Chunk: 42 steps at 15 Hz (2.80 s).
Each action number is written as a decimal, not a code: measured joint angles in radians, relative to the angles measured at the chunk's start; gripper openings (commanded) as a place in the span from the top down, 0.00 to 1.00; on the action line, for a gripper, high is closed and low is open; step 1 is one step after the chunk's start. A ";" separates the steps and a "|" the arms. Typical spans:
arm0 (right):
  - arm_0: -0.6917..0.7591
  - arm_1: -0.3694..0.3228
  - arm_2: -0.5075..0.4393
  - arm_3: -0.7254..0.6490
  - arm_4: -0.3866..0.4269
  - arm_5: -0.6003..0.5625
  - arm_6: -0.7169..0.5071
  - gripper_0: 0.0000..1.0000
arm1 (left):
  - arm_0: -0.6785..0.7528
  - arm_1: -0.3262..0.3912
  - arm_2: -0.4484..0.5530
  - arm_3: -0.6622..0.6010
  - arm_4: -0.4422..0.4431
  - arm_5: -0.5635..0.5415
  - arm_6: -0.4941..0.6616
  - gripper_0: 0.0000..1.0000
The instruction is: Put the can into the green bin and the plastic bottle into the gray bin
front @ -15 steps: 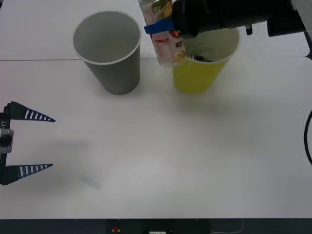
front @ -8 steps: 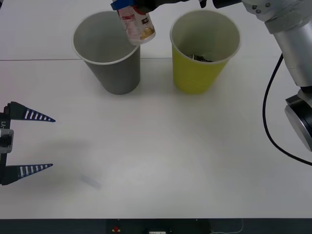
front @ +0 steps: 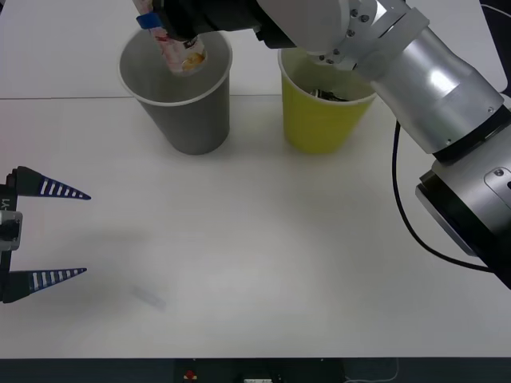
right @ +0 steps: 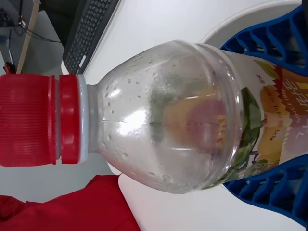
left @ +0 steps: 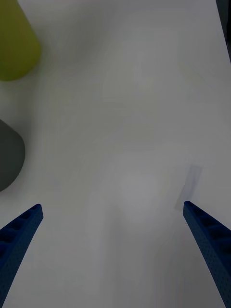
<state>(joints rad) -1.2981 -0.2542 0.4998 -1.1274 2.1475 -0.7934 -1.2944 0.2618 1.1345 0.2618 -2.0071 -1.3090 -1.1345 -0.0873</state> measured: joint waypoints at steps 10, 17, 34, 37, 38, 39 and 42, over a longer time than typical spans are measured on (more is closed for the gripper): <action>-0.015 0.014 0.006 0.046 -0.009 0.031 0.029 0.00 | 0.000 0.000 0.000 0.000 0.000 0.000 0.000 0.00; 0.047 -0.086 -0.104 -0.164 -0.043 -0.179 0.038 0.00 | 0.000 0.000 0.000 0.000 0.000 0.000 0.000 0.00; 0.939 -0.424 -0.590 -1.003 -0.537 -0.389 0.522 0.00 | 0.000 0.000 0.000 0.000 0.000 0.000 0.000 0.00; 1.099 -0.452 -0.665 -1.007 -0.618 -0.390 0.707 0.00 | 0.000 0.000 0.000 0.000 0.000 0.000 0.000 0.00; 1.151 -0.454 -0.690 -1.007 -0.632 -0.392 0.765 0.00 | 0.000 0.000 0.000 0.000 0.000 0.000 0.000 0.00; 1.191 -0.454 -0.709 -1.007 -0.637 -0.397 0.812 0.00 | 0.000 0.000 0.000 0.000 0.000 0.000 0.000 0.00; 1.311 -0.452 -0.773 -1.007 -0.653 -0.420 0.952 0.00 | 0.000 0.000 0.000 0.000 0.000 0.000 0.000 0.00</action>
<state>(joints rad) 0.0125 -0.7059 -0.2732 -2.1340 1.4945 -1.2138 -0.3422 0.2618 1.1345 0.2618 -2.0071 -1.3090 -1.1345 -0.0873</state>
